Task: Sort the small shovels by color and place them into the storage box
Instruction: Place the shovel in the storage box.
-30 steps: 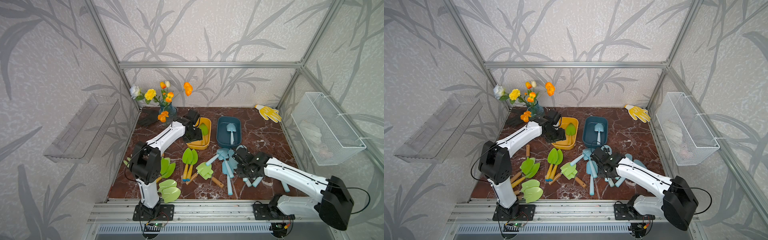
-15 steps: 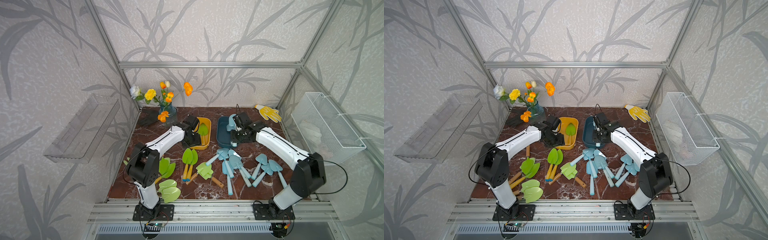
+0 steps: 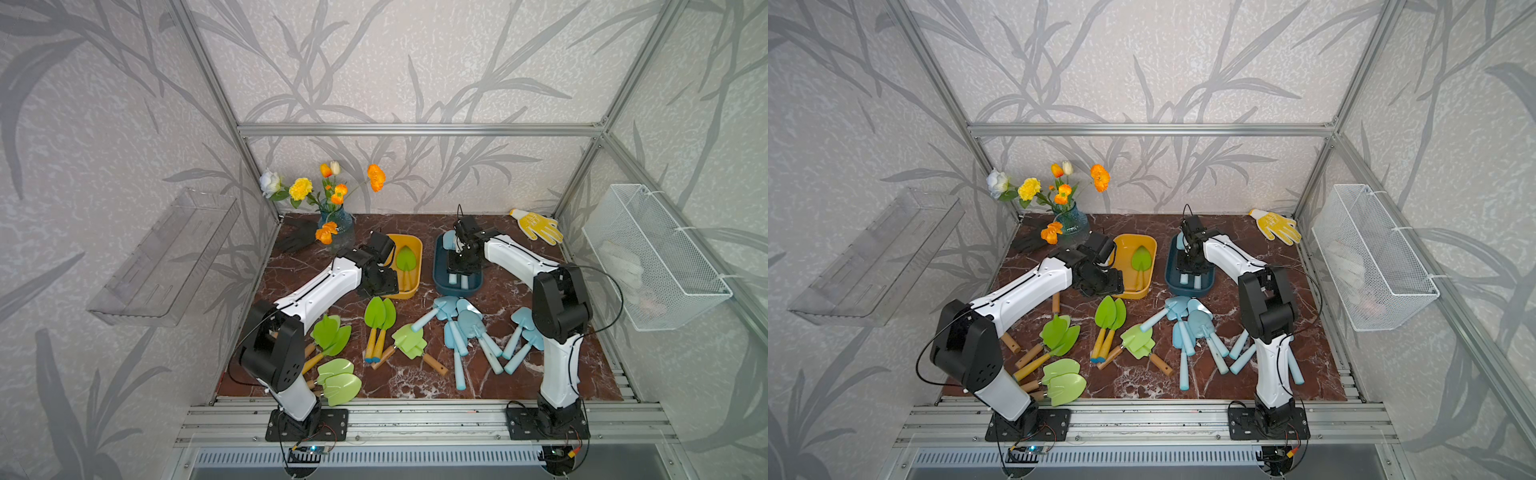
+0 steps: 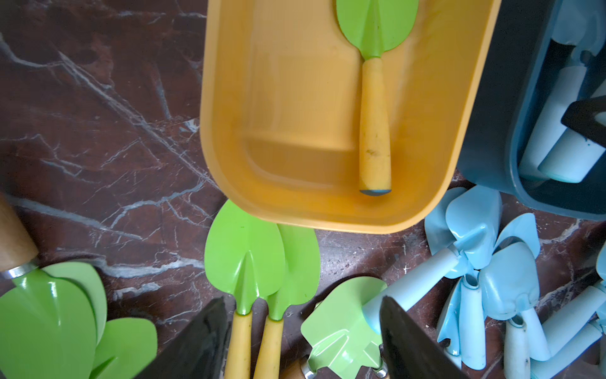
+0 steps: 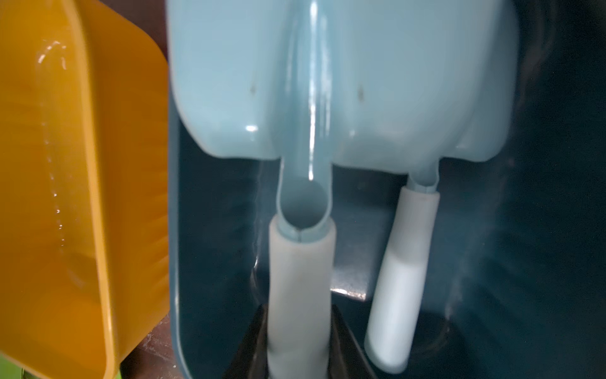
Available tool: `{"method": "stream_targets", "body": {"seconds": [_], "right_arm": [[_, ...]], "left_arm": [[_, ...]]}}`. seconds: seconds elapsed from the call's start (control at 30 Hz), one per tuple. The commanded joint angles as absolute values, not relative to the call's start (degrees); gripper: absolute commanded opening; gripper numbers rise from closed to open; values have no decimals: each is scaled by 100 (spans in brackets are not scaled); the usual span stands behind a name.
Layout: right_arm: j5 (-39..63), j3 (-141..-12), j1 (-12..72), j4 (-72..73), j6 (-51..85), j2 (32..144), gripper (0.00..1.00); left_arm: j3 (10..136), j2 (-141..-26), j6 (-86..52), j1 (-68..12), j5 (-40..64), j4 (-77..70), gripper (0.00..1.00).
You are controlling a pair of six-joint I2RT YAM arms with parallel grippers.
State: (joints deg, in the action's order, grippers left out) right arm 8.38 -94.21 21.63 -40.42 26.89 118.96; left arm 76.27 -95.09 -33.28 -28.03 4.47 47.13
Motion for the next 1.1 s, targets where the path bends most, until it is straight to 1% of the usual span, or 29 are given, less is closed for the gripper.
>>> {"method": "stream_targets", "body": {"seconds": [0.0,0.3,0.37,0.47,0.73,0.93,1.07], "right_arm": [[973,-9624,2042,-3944,2795,12076,16],[793,-9641,1960,-4011,2822,12291,18],[763,-9641,1951,-4049,2847,12298,22],[749,-9613,1950,-4108,2874,12313,28],[589,-9540,1927,-4270,2866,12240,35],[564,-9427,1916,-4294,2892,11935,41],[526,-9277,1911,-4239,2888,11391,43]], "left_arm": [[7557,-9335,-3200,-2820,229,4920,74],[7559,-9324,-3123,-2821,210,4992,75],[7557,-9325,-3121,-2821,217,5001,77],[7563,-9322,-3125,-2822,228,5009,78],[7566,-9310,-3184,-2821,229,5050,79],[7447,-9148,-3244,-2806,167,5095,79],[7298,-8980,-3219,-2812,85,5263,80]]}}
